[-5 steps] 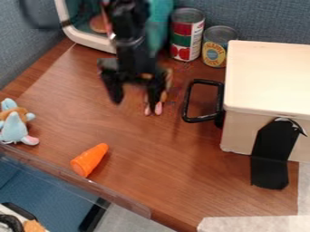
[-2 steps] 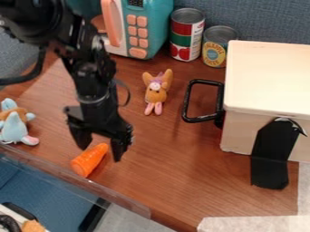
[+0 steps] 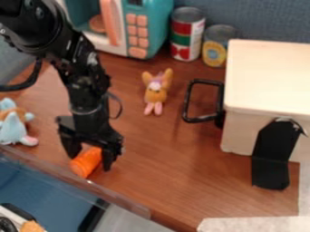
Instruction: Move the carrot to the middle left side of the table
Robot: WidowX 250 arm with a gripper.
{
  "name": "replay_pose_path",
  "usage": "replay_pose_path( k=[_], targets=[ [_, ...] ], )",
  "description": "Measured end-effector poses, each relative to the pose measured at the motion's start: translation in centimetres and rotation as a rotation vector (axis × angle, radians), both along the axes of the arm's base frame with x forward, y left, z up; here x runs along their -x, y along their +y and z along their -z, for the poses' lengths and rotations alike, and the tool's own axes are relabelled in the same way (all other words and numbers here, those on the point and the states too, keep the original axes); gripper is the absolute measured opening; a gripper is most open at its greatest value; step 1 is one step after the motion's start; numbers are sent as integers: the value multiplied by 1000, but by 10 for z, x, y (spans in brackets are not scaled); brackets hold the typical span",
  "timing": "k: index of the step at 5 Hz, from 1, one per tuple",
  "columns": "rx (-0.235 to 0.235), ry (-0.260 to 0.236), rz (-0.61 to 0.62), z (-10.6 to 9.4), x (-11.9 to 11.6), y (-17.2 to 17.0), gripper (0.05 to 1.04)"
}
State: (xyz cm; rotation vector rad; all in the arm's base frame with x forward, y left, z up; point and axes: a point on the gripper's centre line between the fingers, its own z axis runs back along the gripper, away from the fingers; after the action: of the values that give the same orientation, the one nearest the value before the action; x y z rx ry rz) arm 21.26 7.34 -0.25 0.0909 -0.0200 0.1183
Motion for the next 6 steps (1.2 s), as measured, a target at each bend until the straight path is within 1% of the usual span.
replay_pose_path(
  k=[1,2,3,4,5,6],
  targets=[
    [7,14,-13,1,6,5,683],
    [23,29,-56,-3,8,15,527],
    [34,17,-114,-13,2,35,527],
    [49,-21,-183,-31,-13,55,527],
    [42,-103,-237,-47,-49,83,527],
    [34,-135,-294,-43,-84,102,527]
  ],
)
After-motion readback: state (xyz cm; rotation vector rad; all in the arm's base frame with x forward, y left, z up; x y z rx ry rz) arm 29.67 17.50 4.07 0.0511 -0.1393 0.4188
